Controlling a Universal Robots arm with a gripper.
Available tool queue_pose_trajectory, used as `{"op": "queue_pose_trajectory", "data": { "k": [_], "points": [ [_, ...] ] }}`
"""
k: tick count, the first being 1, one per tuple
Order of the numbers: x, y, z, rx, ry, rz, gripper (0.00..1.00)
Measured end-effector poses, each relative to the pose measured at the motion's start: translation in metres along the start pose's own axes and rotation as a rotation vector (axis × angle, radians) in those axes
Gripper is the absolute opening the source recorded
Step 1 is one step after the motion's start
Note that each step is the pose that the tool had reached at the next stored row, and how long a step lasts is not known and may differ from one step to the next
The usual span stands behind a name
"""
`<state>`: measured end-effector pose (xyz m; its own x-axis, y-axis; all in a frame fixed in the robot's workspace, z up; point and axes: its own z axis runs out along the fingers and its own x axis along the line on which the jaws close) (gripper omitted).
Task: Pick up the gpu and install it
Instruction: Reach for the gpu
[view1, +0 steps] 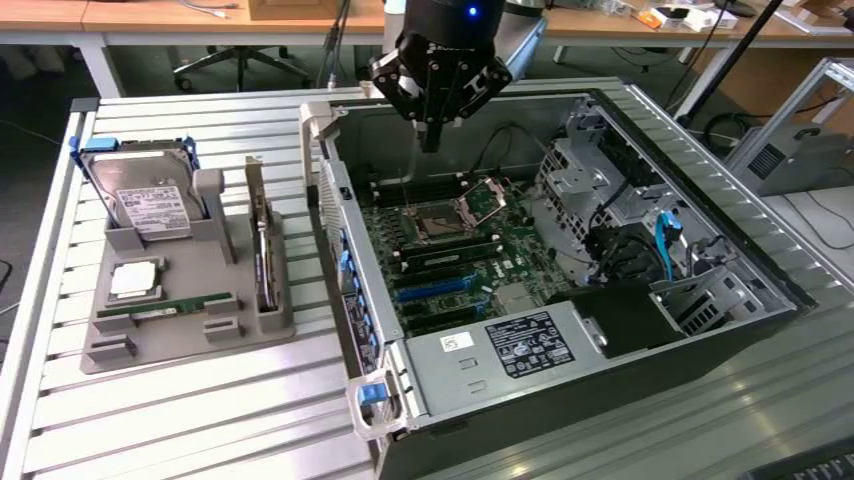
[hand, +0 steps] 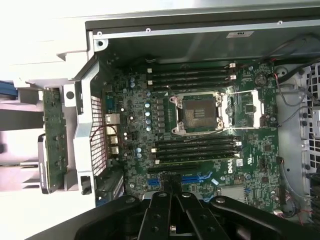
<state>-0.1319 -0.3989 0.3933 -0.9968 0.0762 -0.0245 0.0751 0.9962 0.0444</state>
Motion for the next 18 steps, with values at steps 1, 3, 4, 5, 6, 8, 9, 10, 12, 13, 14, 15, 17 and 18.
{"op": "queue_pose_trajectory", "data": {
  "k": [1, 3, 4, 5, 6, 8, 9, 10, 12, 13, 14, 15, 17, 18],
  "points": [
    [0.0005, 0.0000, 0.0000, 0.0000, 0.0000, 0.000, 0.10],
    [0.0023, -0.0002, -0.0001, 0.0000, 0.0000, 0.000, 0.10],
    [0.0030, -0.0002, -0.0001, 0.0000, 0.0001, 0.000, 0.10],
    [0.0033, -0.0002, -0.0001, 0.0000, 0.0001, 0.000, 0.10],
    [0.0034, -0.0002, -0.0001, 0.0001, 0.0001, 0.000, 0.10],
    [0.0044, -0.0003, -0.0001, 0.0000, 0.0000, 0.000, 0.10],
    [0.0050, -0.0004, -0.0001, -0.0001, 0.0000, 0.000, 0.10],
    [0.0058, -0.0004, -0.0002, 0.0000, 0.0000, 0.000, 0.10],
    [0.0070, -0.0005, -0.0002, 0.0000, 0.0001, 0.000, 0.10],
    [0.0073, -0.0005, -0.0002, 0.0000, 0.0000, 0.000, 0.10],
    [0.0077, -0.0006, -0.0003, 0.0001, 0.0001, 0.000, 0.10],
    [0.0082, -0.0006, -0.0002, 0.0000, 0.0000, 0.000, 0.10],
    [0.0090, -0.0006, -0.0003, 0.0000, 0.0000, 0.000, 0.10],
    [0.0093, -0.0007, -0.0003, 0.0001, 0.0000, 0.000, 0.10]
  ]
}}
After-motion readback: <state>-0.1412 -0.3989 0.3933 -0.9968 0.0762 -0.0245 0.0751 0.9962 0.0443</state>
